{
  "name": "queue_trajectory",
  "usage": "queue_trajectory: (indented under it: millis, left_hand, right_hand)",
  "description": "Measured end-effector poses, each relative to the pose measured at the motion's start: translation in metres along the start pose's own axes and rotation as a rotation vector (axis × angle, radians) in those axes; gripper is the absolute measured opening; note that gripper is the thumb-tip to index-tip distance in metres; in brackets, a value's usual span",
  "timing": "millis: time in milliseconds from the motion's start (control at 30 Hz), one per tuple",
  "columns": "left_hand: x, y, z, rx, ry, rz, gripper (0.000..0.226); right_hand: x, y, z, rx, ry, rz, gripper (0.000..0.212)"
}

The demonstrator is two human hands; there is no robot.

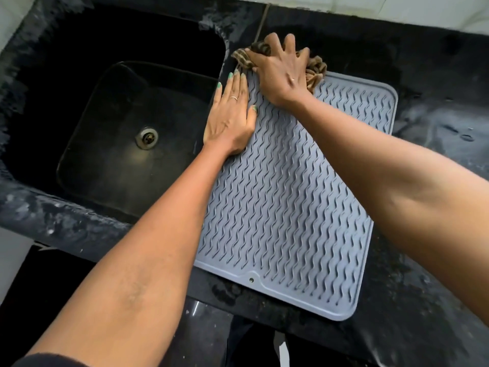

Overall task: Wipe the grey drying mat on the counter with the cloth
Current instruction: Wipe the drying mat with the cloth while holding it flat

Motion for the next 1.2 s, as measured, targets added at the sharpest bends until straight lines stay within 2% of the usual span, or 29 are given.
queue_trajectory:
  millis: [100,167,233,267,333,367,400,467,533,633,733,900,967,1033,1067,1133,1200]
  left_hand:
    - [-0.001,-0.003,-0.002,0.005,-0.008,-0.008,0.064]
    - [-0.002,-0.002,-0.003,0.032,-0.012,-0.021,0.062]
    - [-0.004,-0.005,0.005,0.219,0.019,0.020,0.054]
    - [-0.005,-0.010,0.012,0.363,0.087,0.062,0.046]
    - [-0.015,-0.016,0.033,0.520,0.260,0.127,0.034]
    - [-0.024,-0.018,0.041,0.579,0.297,0.160,0.031]
    - [-0.037,-0.018,0.046,0.685,0.285,0.201,0.029]
    - [-0.060,-0.011,0.049,0.899,0.157,0.276,0.025]
    - [-0.078,-0.002,0.047,0.855,-0.035,0.270,0.023]
    - [-0.090,-0.003,0.043,0.698,-0.241,0.226,0.021]
    - [-0.099,-0.003,0.042,0.604,-0.340,0.194,0.019]
    - [-0.108,-0.005,0.035,0.580,-0.473,0.183,0.030]
    - [-0.111,-0.006,0.035,0.574,-0.496,0.185,0.025]
    - [-0.112,-0.006,0.036,0.638,-0.498,0.222,0.017]
    - [-0.112,-0.005,0.035,0.717,-0.501,0.252,0.026]
    - [-0.109,-0.004,0.034,0.843,-0.499,0.308,0.052]
    - [-0.105,-0.003,0.035,0.865,-0.504,0.331,0.074]
  right_hand:
    - [-0.011,0.003,0.001,-0.143,-0.092,-0.024,0.040]
    - [-0.018,0.013,0.009,-0.431,-0.114,-0.125,0.035]
    - [-0.018,0.033,0.026,-0.726,0.063,-0.311,0.033]
    - [-0.014,0.042,0.036,-0.742,0.190,-0.380,0.033]
    - [0.001,0.051,0.046,-0.642,0.313,-0.429,0.032]
    - [0.009,0.046,0.044,-0.598,0.278,-0.404,0.032]
    - [0.017,0.037,0.036,-0.527,0.193,-0.356,0.031]
    - [0.034,0.014,0.011,-0.282,0.027,-0.200,0.033]
    - [0.047,0.002,-0.001,-0.108,0.035,-0.106,0.035]
    - [0.050,-0.005,0.001,-0.072,0.079,-0.083,0.032]
    - [0.069,-0.020,0.006,-0.099,0.081,-0.004,0.029]
    - [0.124,-0.054,0.010,-0.212,0.073,0.174,0.016]
    - [0.122,-0.050,0.016,-0.271,0.183,0.097,0.019]
    - [0.101,-0.035,0.024,-0.320,0.373,-0.158,0.028]
    - [0.085,-0.030,0.024,-0.298,0.376,-0.251,0.033]
    - [0.056,-0.031,0.011,-0.160,0.177,-0.274,0.039]
    - [0.043,-0.036,0.000,-0.070,0.034,-0.219,0.043]
Point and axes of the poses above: each hand's wrist, its own x-axis away from the middle knuckle, its own z-axis out of the back of the hand, y = z × x, the point moved 5 cm from there along -x, towards the middle knuckle, and after that the axes turned 2 degrees about z, right-handed, at the moved point
